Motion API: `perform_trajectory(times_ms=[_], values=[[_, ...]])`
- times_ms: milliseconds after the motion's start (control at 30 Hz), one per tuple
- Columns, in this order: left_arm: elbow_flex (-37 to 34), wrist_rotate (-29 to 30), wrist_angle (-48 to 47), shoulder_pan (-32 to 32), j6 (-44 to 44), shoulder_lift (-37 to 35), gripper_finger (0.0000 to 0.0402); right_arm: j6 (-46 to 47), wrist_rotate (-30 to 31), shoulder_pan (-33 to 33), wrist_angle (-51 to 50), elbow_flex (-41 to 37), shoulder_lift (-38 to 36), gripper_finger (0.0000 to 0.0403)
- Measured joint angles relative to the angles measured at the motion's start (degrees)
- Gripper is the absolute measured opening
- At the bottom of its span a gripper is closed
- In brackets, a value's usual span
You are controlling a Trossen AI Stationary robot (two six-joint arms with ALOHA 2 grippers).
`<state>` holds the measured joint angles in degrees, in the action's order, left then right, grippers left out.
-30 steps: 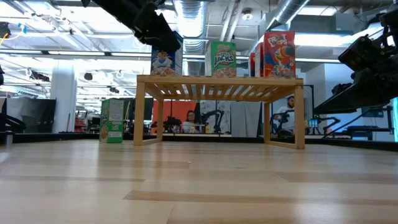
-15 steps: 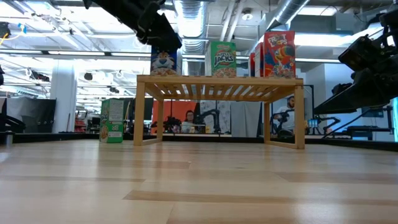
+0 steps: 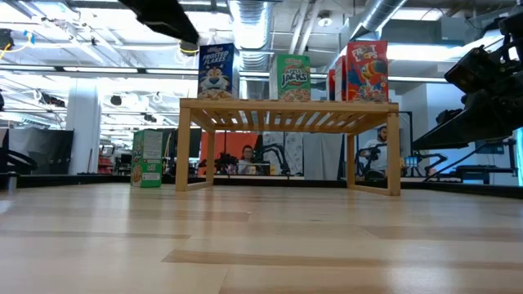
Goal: Stack cereal on shelf
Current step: Put the green cereal box on the shelf aligned with the other green cereal box
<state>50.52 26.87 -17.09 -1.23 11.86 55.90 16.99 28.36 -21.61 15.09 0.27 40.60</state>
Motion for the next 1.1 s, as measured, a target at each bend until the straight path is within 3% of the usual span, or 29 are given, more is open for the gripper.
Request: perform_trajectory(times_ms=[333, 667, 833, 1100], values=[[0.0, 4.8, -17.3, 0.5, 5.7, -12.7, 0.0250, 0.0, 0.0, 0.0, 0.0, 0.0, 0.0, 0.0250], [0.0, 7.4, -23.0, -7.5, 29.3, -13.5, 0.0250, 0.0, 0.0, 0.0, 0.0, 0.0, 0.0, 0.0250], [0.0, 1.7, -23.1, -15.5, 37.8, -10.4, 0.0250, 0.0, 0.0, 0.0, 0.0, 0.0, 0.0, 0.0250], [0.0, -8.9, -23.3, -28.6, 44.0, -3.4, 0.0250, 0.0, 0.0, 0.0, -0.1, 0.0, 0.0, 0.0250]])
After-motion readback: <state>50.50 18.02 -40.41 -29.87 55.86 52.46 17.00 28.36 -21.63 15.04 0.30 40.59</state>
